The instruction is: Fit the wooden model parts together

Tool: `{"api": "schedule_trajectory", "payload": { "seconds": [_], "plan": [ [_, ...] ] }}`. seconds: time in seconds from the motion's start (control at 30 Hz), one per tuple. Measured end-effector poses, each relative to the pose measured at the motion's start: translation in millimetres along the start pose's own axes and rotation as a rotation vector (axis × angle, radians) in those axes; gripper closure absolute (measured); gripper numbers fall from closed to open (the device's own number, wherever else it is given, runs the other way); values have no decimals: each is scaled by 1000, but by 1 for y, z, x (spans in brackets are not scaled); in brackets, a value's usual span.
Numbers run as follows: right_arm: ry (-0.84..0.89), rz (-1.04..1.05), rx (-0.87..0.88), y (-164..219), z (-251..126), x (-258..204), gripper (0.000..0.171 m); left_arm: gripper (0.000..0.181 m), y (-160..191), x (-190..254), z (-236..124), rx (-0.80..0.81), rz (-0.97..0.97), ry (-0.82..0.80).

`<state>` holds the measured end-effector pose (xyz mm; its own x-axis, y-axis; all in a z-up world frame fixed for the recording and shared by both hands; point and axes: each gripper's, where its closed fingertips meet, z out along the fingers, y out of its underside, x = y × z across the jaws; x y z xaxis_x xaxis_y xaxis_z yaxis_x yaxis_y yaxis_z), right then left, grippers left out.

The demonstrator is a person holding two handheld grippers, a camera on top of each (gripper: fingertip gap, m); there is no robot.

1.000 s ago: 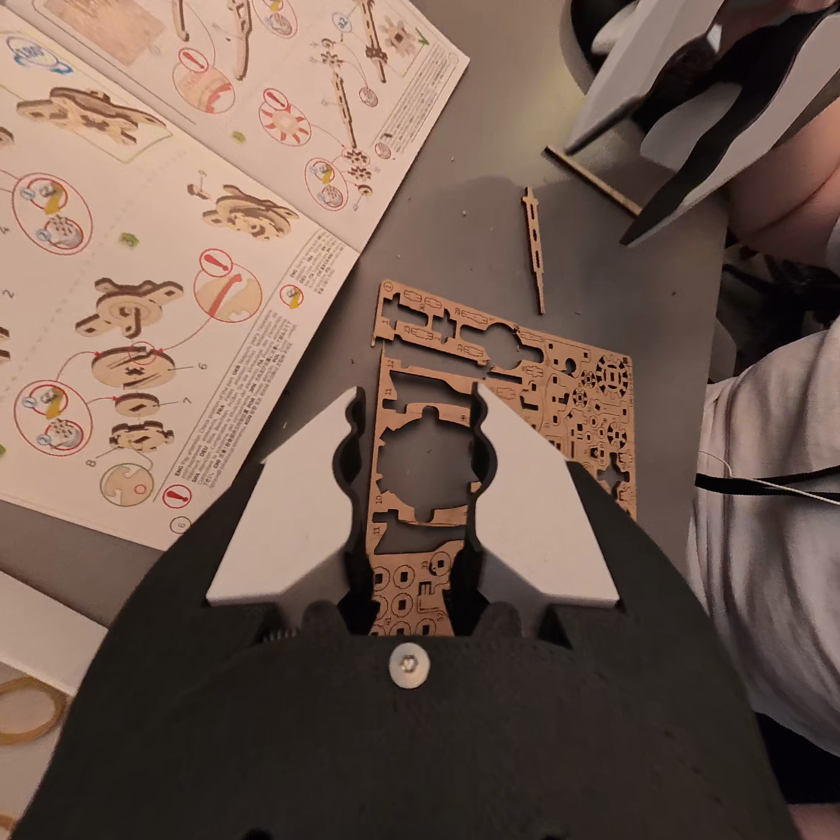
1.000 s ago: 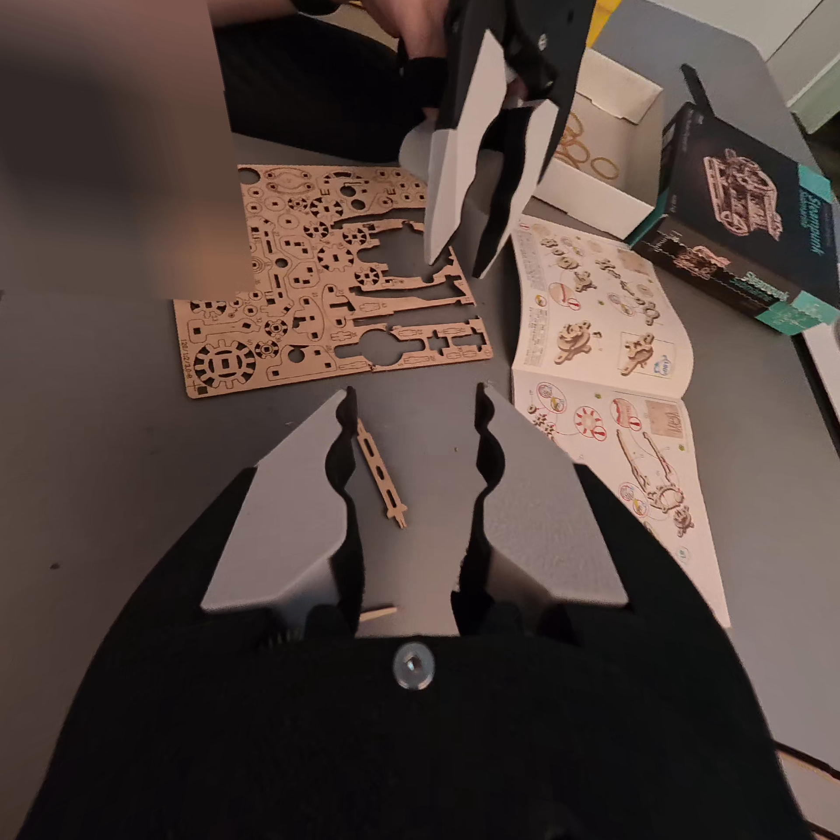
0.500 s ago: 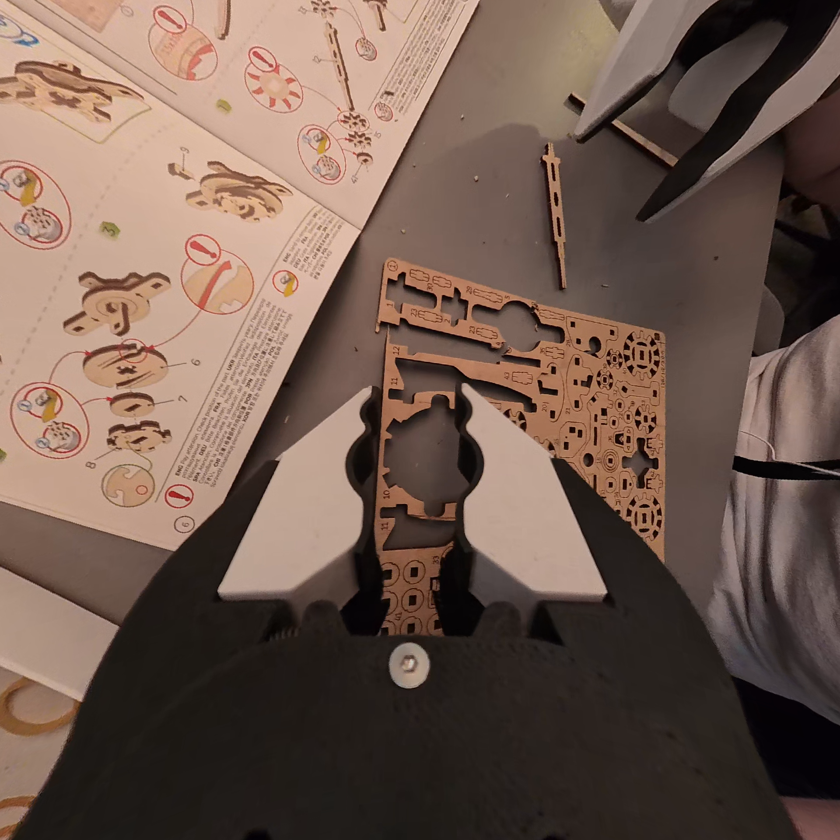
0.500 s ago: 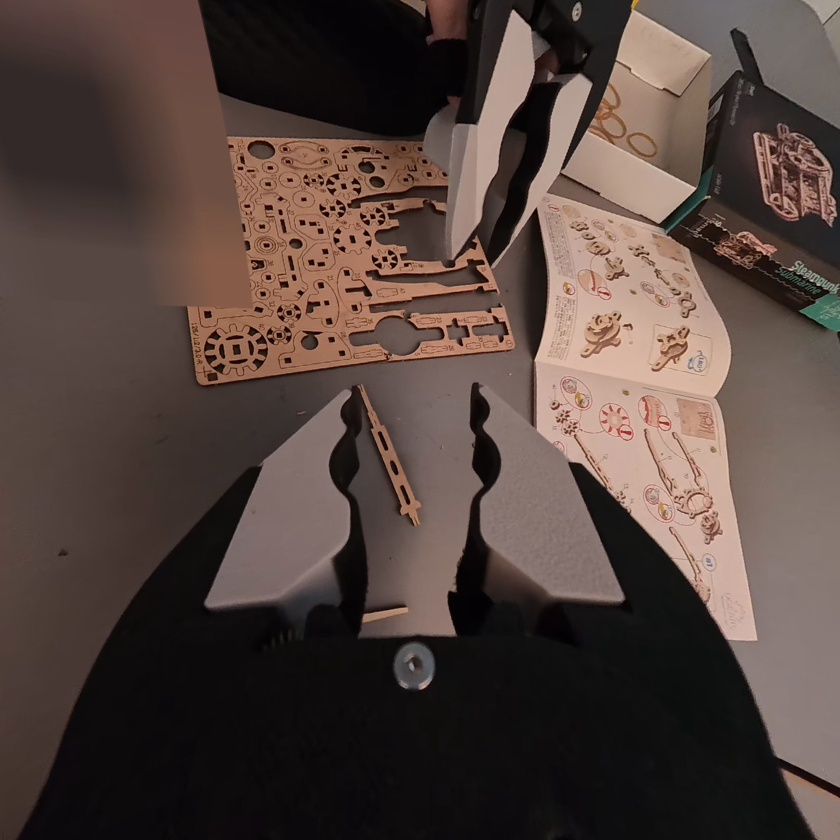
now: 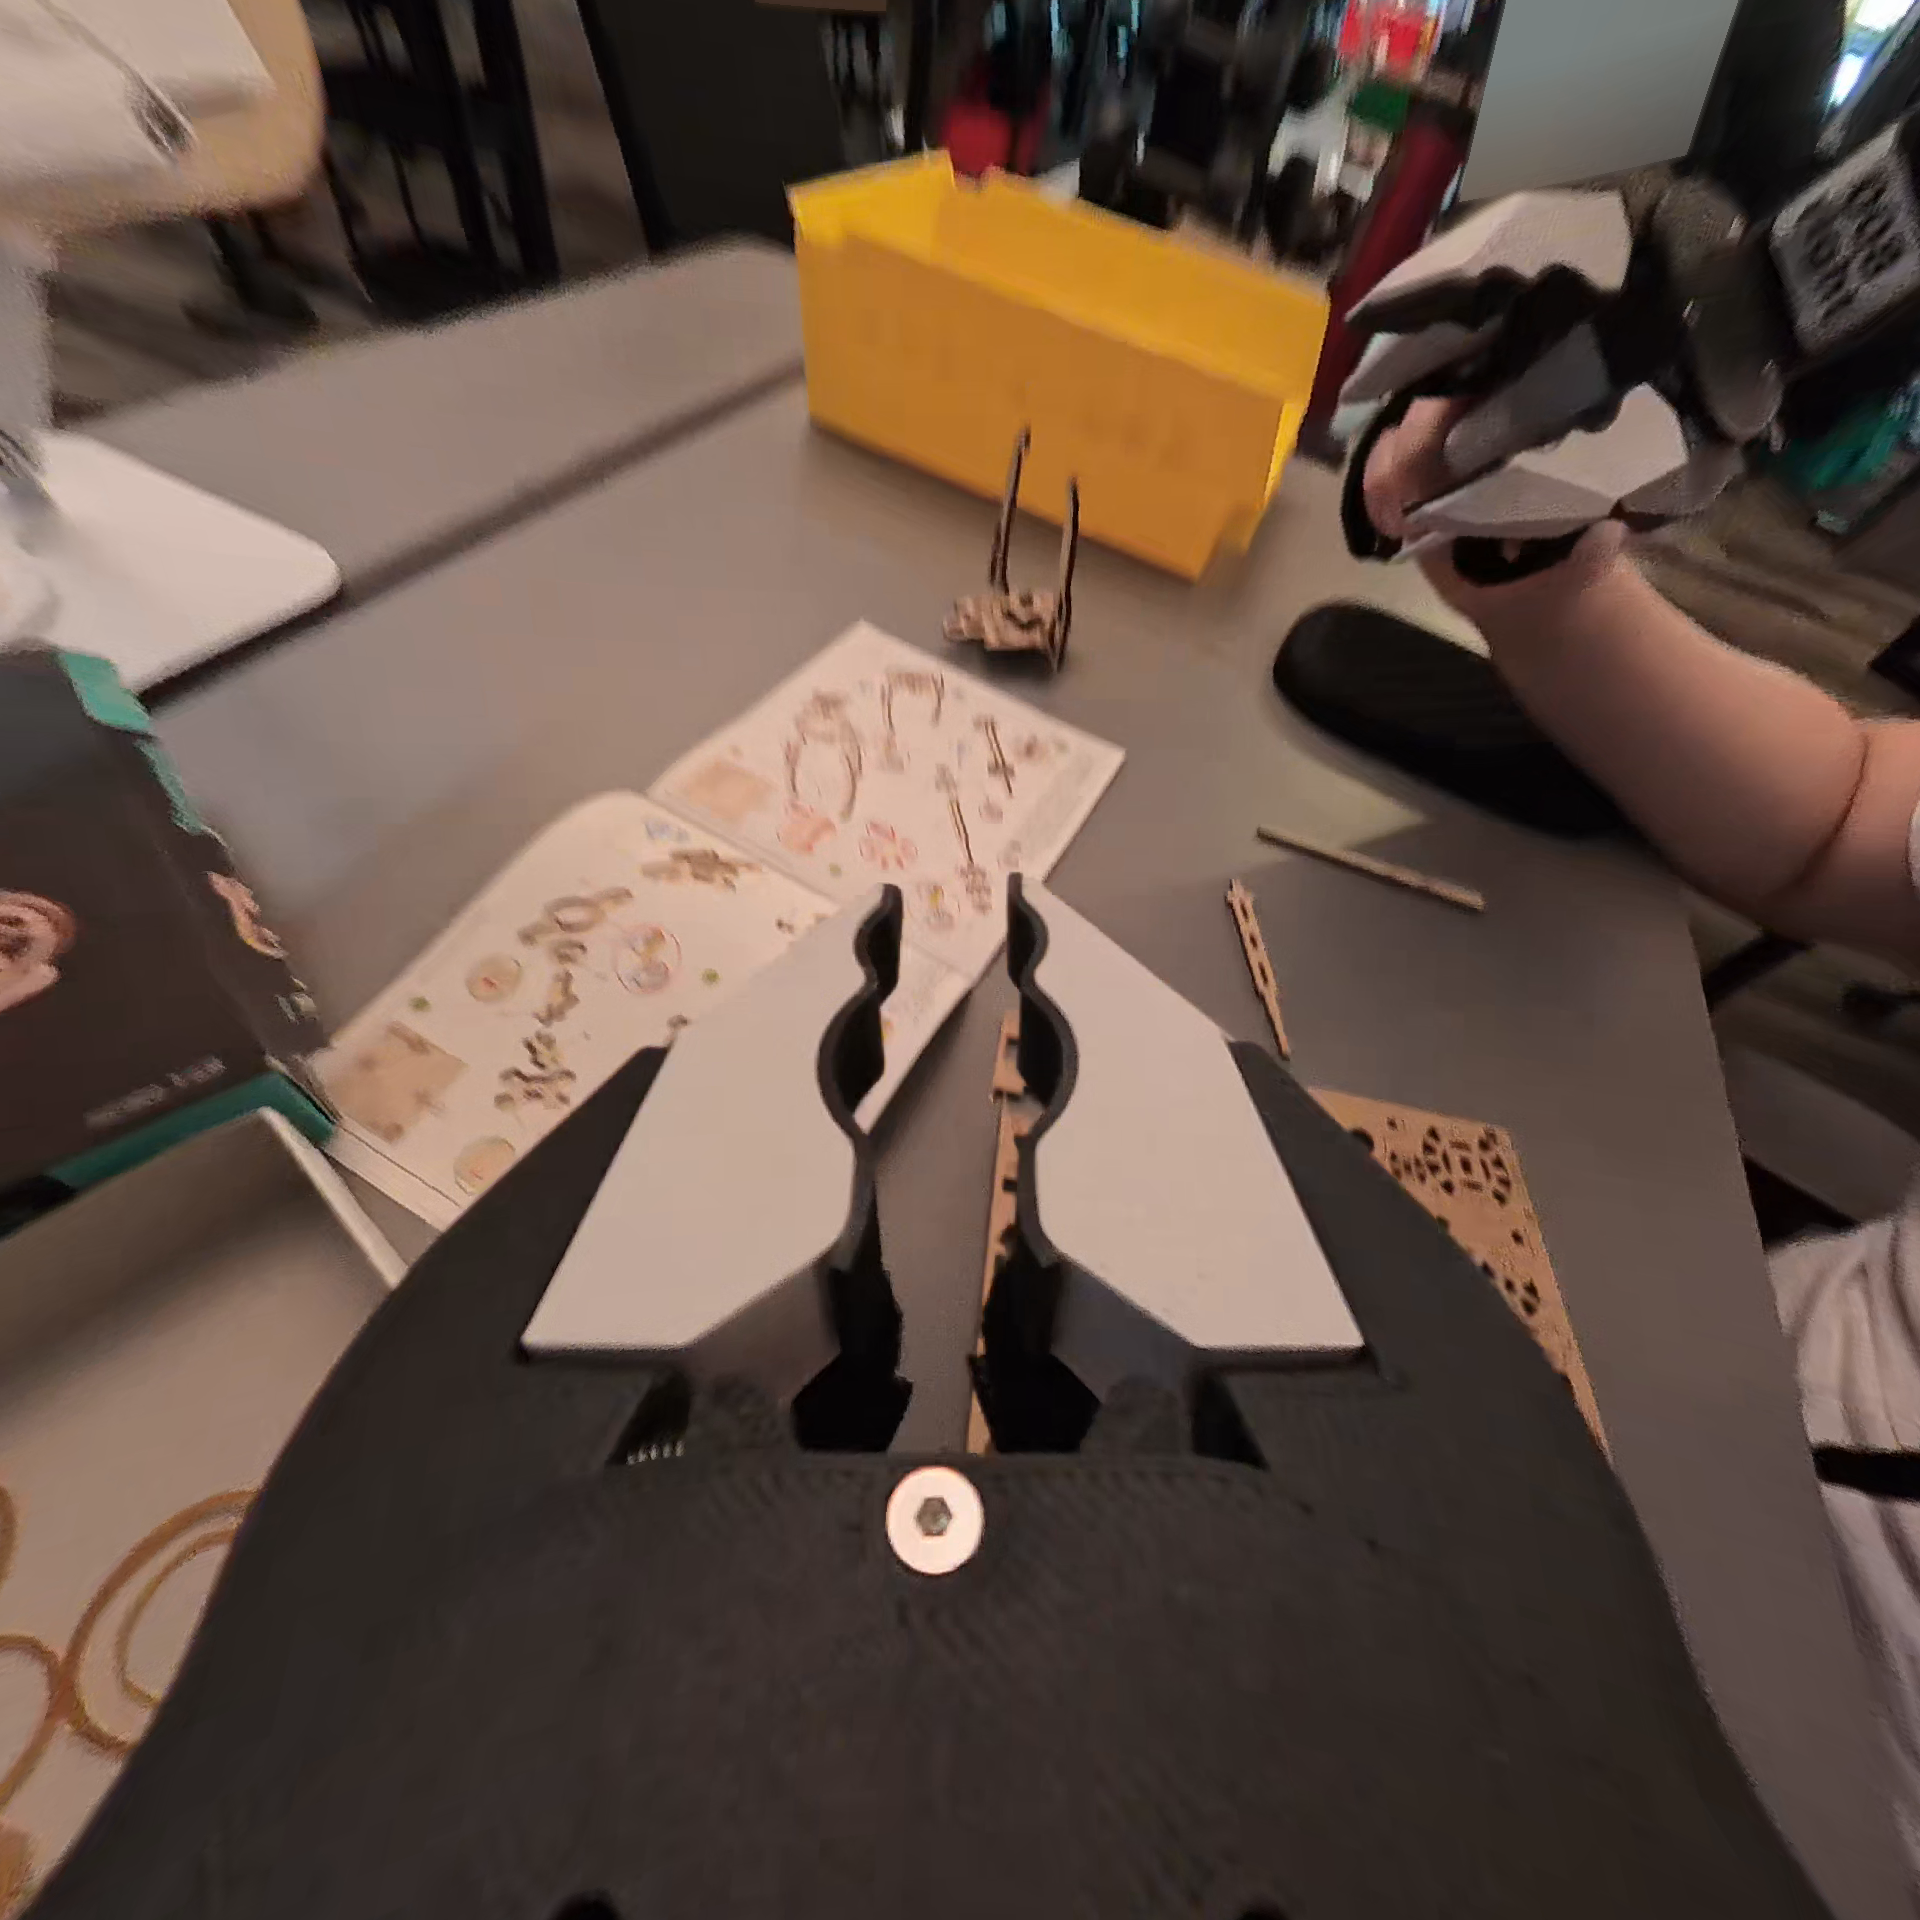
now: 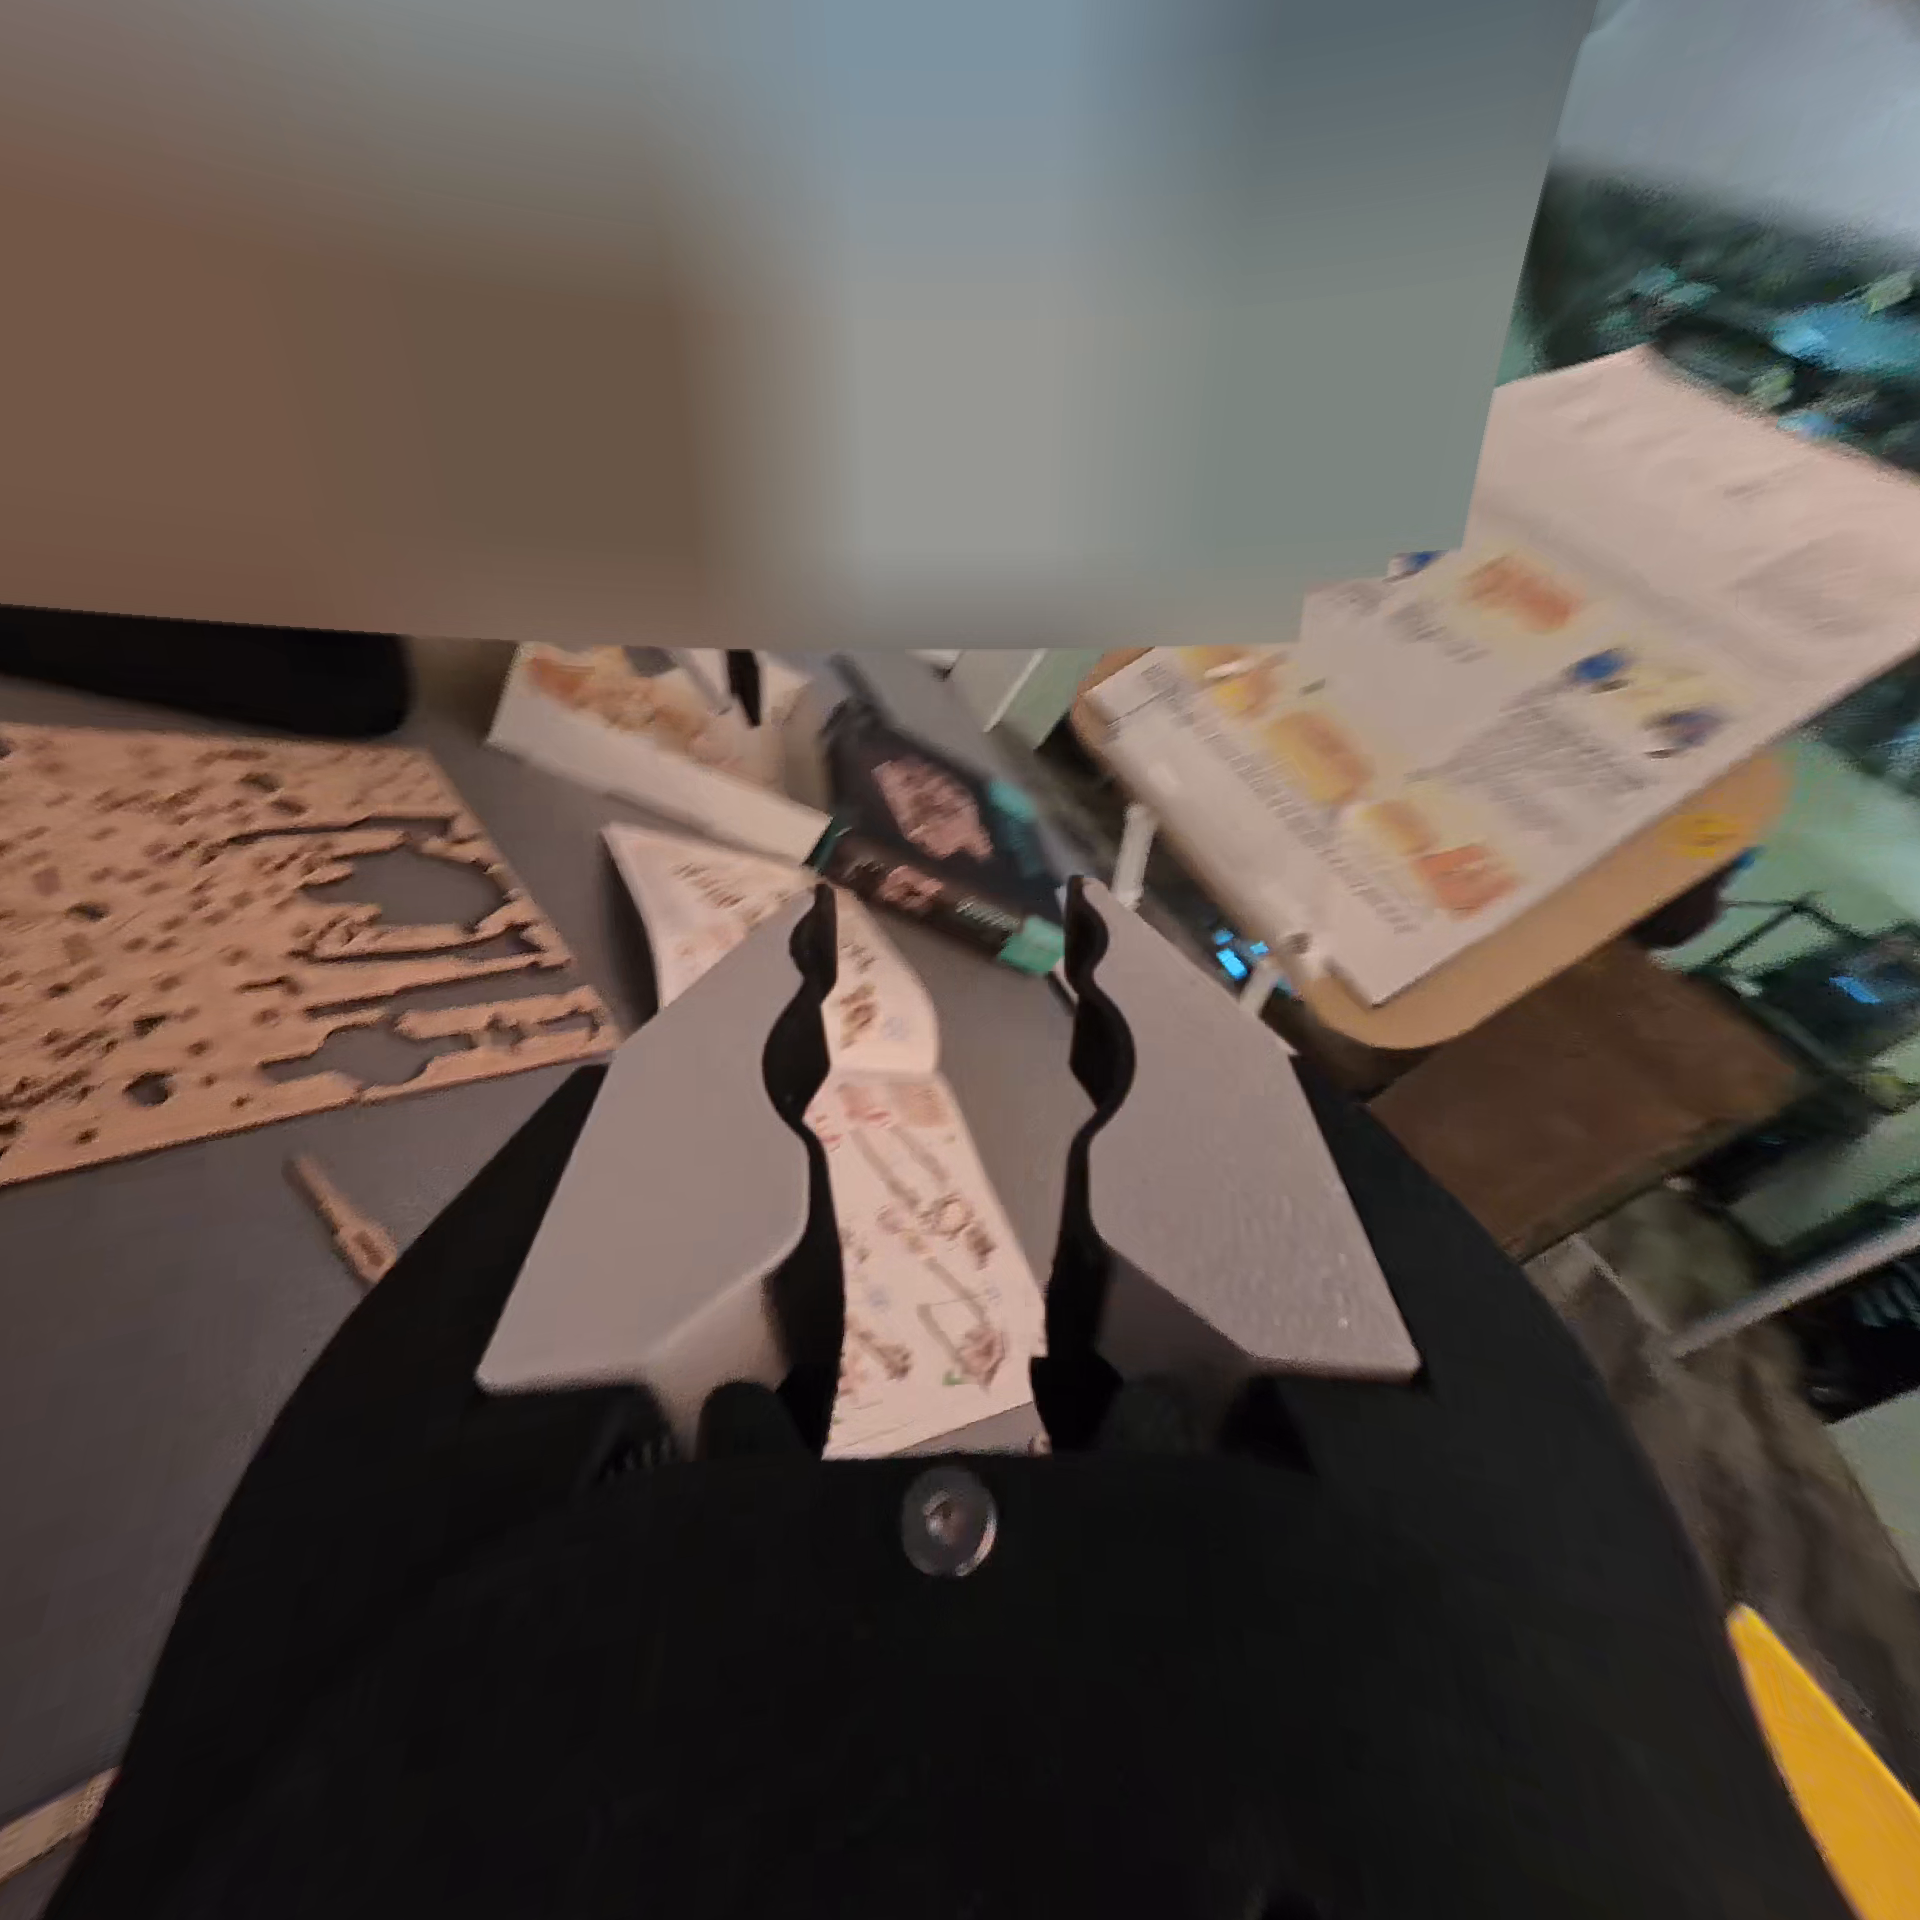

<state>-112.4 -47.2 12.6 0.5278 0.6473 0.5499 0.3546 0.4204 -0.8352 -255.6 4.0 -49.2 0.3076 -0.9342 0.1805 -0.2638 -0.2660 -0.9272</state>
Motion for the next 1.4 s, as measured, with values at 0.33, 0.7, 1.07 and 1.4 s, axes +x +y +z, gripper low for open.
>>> {"api": "schedule_trajectory", "payload": {
  "seconds": [0.33,0.7,1.07,1.4],
  "plan": [
    [214,67,110,-3,-15,41,85,132,-37,2,-20,249,120,-72],
    [398,-84,56,8,-23,59,77,73,-30,10,0,263,185,-122],
    [468,-174,42,6,-39,64,171,181,-23,18,-4,226,212,-77],
    [473,-93,40,12,-41,70,171,166,-31,15,-10,277,226,-113]
  ]
}}
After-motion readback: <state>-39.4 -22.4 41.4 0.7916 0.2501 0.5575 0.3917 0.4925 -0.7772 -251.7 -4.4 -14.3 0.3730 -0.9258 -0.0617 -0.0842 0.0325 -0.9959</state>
